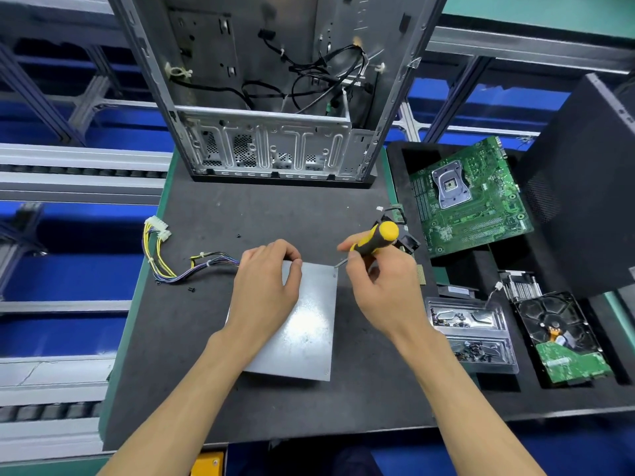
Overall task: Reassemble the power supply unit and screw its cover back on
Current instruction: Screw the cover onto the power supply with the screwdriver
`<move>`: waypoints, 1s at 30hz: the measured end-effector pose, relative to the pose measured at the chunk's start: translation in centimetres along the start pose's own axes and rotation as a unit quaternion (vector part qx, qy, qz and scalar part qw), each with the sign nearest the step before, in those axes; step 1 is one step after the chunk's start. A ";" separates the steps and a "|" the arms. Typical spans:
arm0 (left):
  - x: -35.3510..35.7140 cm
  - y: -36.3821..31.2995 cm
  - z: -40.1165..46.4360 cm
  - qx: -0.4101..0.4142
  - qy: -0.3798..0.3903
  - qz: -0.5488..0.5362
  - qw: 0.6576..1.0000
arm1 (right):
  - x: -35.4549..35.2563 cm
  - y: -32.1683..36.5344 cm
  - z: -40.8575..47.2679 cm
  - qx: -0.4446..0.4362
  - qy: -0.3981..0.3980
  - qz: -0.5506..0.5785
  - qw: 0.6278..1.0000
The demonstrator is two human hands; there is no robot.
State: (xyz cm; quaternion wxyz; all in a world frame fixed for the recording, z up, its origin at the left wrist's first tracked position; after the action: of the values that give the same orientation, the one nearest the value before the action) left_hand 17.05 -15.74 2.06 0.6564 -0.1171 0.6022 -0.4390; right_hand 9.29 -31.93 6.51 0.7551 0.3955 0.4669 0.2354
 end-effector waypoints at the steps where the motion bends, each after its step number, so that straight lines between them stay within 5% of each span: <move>1: 0.0 0.0 0.0 0.003 0.000 0.003 1.000 | -0.3 0.1 -0.1 0.006 -0.002 0.012 1.000; 6: 0.3 -1.2 0.0 0.055 0.017 0.084 0.995 | -1.8 1.4 -1.7 0.019 0.040 0.108 0.993; 14: -0.8 -0.8 -2.4 0.084 0.001 0.113 0.990 | -1.0 2.7 -7.2 -0.021 0.157 0.063 0.985; 30: -4.1 1.7 -5.2 -0.005 -0.064 0.122 0.990 | 0.3 2.2 -8.2 -0.025 0.238 0.015 0.971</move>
State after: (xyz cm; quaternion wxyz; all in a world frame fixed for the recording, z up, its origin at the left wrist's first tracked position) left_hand 13.54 -9.87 2.44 0.7416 -0.0736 0.5712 -0.3439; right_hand 2.16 -27.33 6.13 0.6278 0.3163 0.6216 0.3457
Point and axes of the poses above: each hand's wrist, its own z-axis towards the middle knuckle, its own x-axis out of the palm, y = z × x, the point moved 7 cm from there along z, towards the middle knuckle, and after that the axes turned 2 degrees about z, right-handed, at the moved point
